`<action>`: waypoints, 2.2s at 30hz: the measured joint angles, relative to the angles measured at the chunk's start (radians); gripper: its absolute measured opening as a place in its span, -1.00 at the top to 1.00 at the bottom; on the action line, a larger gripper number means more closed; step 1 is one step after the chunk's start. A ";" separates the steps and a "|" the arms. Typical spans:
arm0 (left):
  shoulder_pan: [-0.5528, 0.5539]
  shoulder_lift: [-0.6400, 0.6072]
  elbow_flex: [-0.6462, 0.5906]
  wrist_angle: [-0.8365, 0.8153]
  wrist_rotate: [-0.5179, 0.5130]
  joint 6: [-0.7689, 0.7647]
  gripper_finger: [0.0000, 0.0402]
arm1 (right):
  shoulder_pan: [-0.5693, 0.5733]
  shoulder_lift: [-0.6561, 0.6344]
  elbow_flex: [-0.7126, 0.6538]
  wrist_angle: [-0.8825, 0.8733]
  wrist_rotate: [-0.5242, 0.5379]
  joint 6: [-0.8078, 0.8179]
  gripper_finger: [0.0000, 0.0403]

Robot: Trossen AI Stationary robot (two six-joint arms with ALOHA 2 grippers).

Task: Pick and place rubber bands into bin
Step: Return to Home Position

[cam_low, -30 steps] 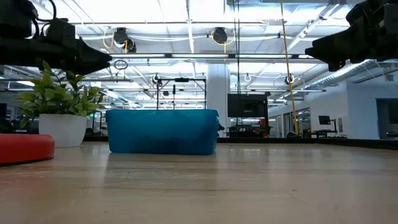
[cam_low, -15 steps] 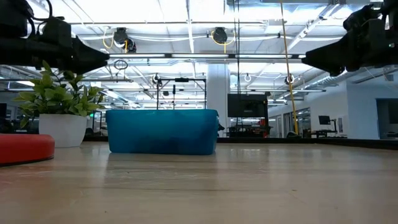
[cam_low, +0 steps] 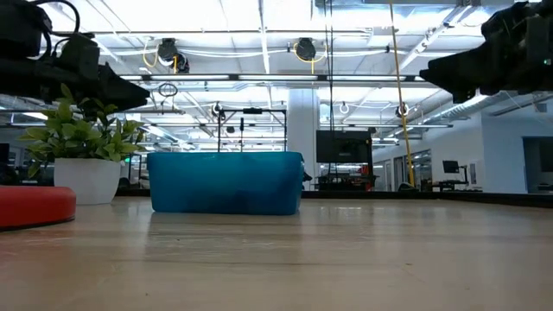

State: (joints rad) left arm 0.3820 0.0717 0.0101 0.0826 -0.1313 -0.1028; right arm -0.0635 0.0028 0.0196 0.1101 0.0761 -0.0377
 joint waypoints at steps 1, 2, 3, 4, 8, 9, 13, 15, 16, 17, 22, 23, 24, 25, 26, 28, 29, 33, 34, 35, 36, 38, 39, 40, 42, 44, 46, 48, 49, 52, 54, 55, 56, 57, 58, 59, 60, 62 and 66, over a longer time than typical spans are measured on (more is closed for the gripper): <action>0.000 0.001 0.000 -0.002 0.000 0.000 0.13 | 0.000 0.001 0.000 0.002 0.000 0.008 0.16; 0.000 0.001 0.000 -0.002 0.000 0.000 0.13 | 0.000 0.000 0.000 0.005 0.000 0.023 0.16; 0.000 0.001 0.000 -0.001 0.000 0.000 0.13 | 0.000 0.000 -0.001 0.009 0.000 0.038 0.16; 0.000 0.001 0.000 -0.001 0.000 0.000 0.13 | 0.000 0.000 -0.001 0.006 0.000 0.049 0.16; 0.000 0.001 0.000 -0.001 0.000 0.002 0.13 | 0.000 0.000 -0.002 0.006 0.000 0.053 0.16; 0.000 0.001 0.000 -0.001 0.000 0.002 0.13 | 0.000 0.000 -0.002 0.005 0.000 0.053 0.16; 0.000 0.001 0.000 -0.001 0.000 0.002 0.13 | 0.000 0.000 -0.002 0.005 0.000 0.053 0.16; 0.000 0.001 0.000 -0.001 0.000 0.002 0.13 | 0.000 0.000 -0.003 0.006 0.000 0.053 0.16; 0.000 0.001 0.000 -0.001 0.000 0.002 0.13 | 0.000 0.000 -0.003 0.006 0.000 0.053 0.16; 0.000 0.001 0.000 -0.001 0.000 0.002 0.13 | 0.000 0.000 -0.003 0.006 0.000 0.053 0.16; 0.000 0.001 0.000 -0.001 0.000 0.002 0.13 | 0.000 0.000 -0.003 0.006 0.000 0.053 0.16; 0.000 0.001 0.000 -0.001 0.000 0.002 0.13 | 0.000 0.000 -0.004 0.006 0.000 0.053 0.16; 0.000 0.001 0.000 -0.001 0.000 0.002 0.13 | 0.000 0.000 -0.004 0.006 0.000 0.053 0.16; 0.000 0.001 0.000 -0.001 0.000 0.002 0.13 | 0.000 0.000 -0.004 0.006 0.001 0.053 0.16; 0.000 0.001 0.000 -0.001 0.000 0.002 0.13 | 0.000 0.000 -0.004 0.006 0.001 0.053 0.16; 0.000 0.001 0.000 -0.001 0.000 0.002 0.13 | 0.000 0.000 -0.004 0.006 0.001 0.053 0.16; 0.000 0.001 0.000 -0.001 0.000 0.002 0.13 | 0.000 0.000 -0.004 0.006 0.001 0.053 0.16; 0.000 0.001 0.000 -0.001 0.000 0.002 0.13 | 0.000 0.000 -0.004 0.006 0.001 0.053 0.16; 0.000 0.001 0.000 -0.001 0.000 0.002 0.13 | 0.000 0.000 -0.004 0.006 0.001 0.053 0.16; 0.000 0.001 0.000 -0.001 0.000 0.002 0.13 | 0.000 0.000 -0.004 0.006 0.001 0.053 0.16; 0.000 0.001 0.000 -0.001 0.000 0.002 0.13 | 0.000 0.000 -0.004 0.006 0.001 0.053 0.16; 0.000 0.001 0.000 -0.001 0.000 0.002 0.13 | 0.000 0.000 -0.004 0.006 0.001 0.053 0.16; 0.000 0.001 0.000 -0.001 0.000 0.002 0.13 | 0.000 0.000 -0.004 0.006 0.001 0.053 0.16; 0.000 0.001 0.000 -0.001 0.000 0.002 0.13 | 0.000 0.000 -0.004 0.005 0.001 0.053 0.16; 0.000 0.001 0.000 -0.001 0.000 0.001 0.13 | 0.000 0.000 -0.004 0.006 0.001 0.053 0.16; 0.000 0.001 0.000 -0.001 0.000 0.001 0.13 | 0.000 0.000 -0.004 0.006 0.001 0.053 0.16; 0.000 0.001 0.000 -0.001 0.000 0.001 0.13 | 0.000 0.000 -0.004 0.006 0.001 0.053 0.16; 0.000 0.001 0.000 -0.001 0.000 0.001 0.13 | 0.000 0.000 -0.004 0.006 0.001 0.053 0.16; 0.000 0.001 0.000 -0.001 0.000 0.001 0.13 | 0.000 0.000 -0.004 0.006 0.001 0.053 0.16; 0.000 0.001 0.000 -0.001 0.000 0.001 0.13 | 0.000 0.000 -0.004 0.006 0.001 0.053 0.16; 0.000 0.001 0.000 -0.001 0.000 0.001 0.13 | 0.000 0.000 -0.004 0.006 0.001 0.053 0.16; 0.000 0.001 0.000 -0.001 0.000 0.001 0.13 | 0.000 0.000 -0.004 0.006 0.001 0.053 0.16; 0.000 0.001 0.000 -0.001 0.000 0.001 0.13 | 0.000 0.000 -0.004 0.006 0.001 0.053 0.16; 0.000 0.001 0.000 -0.001 0.000 0.001 0.13 | 0.000 0.000 -0.004 0.006 0.001 0.053 0.16; 0.000 0.001 0.000 -0.001 0.000 0.001 0.13 | 0.000 0.000 -0.004 0.006 0.001 0.053 0.16; 0.000 0.001 0.000 -0.001 0.000 0.001 0.13 | 0.000 0.000 -0.004 0.006 0.001 0.053 0.16; 0.000 0.001 0.000 -0.001 0.000 0.001 0.13 | 0.000 0.000 -0.004 0.006 0.001 0.053 0.16; 0.000 0.001 0.000 -0.001 0.000 0.001 0.13 | 0.000 0.000 -0.004 0.006 0.001 0.052 0.16; 0.000 0.001 0.000 -0.001 0.000 0.001 0.13 | 0.000 0.000 -0.004 0.006 0.001 0.053 0.16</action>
State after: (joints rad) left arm 0.3820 0.0723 0.0101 0.0818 -0.1310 -0.1020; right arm -0.0635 0.0032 0.0154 0.1156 0.0769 0.0151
